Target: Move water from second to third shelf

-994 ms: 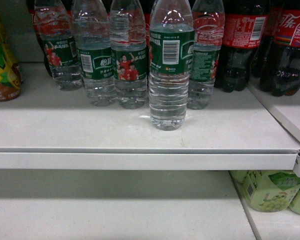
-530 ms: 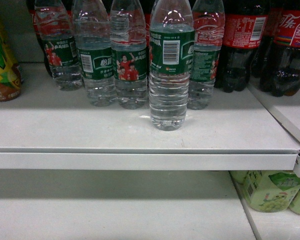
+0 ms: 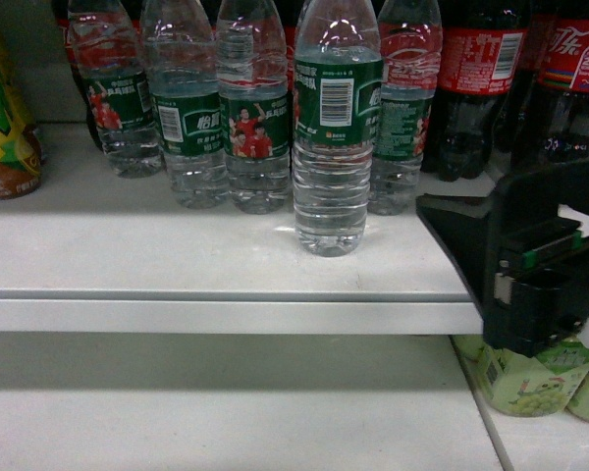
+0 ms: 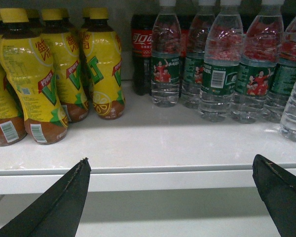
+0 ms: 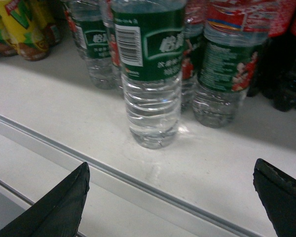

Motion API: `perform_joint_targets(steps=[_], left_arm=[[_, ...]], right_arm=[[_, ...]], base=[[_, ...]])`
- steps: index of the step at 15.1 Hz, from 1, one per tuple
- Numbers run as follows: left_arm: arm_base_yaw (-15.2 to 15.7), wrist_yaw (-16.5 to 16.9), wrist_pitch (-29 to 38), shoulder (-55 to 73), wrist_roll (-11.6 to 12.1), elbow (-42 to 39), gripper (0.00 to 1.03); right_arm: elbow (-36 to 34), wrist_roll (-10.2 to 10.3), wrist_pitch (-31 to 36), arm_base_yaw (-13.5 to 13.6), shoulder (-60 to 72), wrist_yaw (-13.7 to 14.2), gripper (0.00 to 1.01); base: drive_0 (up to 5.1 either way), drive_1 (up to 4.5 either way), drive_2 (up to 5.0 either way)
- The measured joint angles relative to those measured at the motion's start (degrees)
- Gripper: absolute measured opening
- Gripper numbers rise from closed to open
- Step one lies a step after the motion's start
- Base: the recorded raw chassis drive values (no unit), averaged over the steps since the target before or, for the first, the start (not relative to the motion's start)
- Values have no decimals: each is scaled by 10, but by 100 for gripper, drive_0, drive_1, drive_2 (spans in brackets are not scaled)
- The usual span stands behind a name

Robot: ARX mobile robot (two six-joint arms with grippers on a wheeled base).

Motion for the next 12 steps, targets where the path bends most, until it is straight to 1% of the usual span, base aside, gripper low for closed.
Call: perform_joint_targets(steps=[3,5,6,9,12], left_arm=[[0,0,0,0,0,0,98],[0,0,0,0,0,0,98],[0,0,0,0,0,0,98],[0,0,0,0,0,0,98],[0,0,0,0,0,0,98]], right_arm=[[36,15,20,37,33,3,98],[69,27,28,55,64,12,98],[85,32,26,61,77,14,98],[141,41,17,73,116,40,98],[191,58,-10,76,152,69,98]], base=[[0,0,0],[0,0,0],[0,0,0],[0,0,0],[0,0,0]])
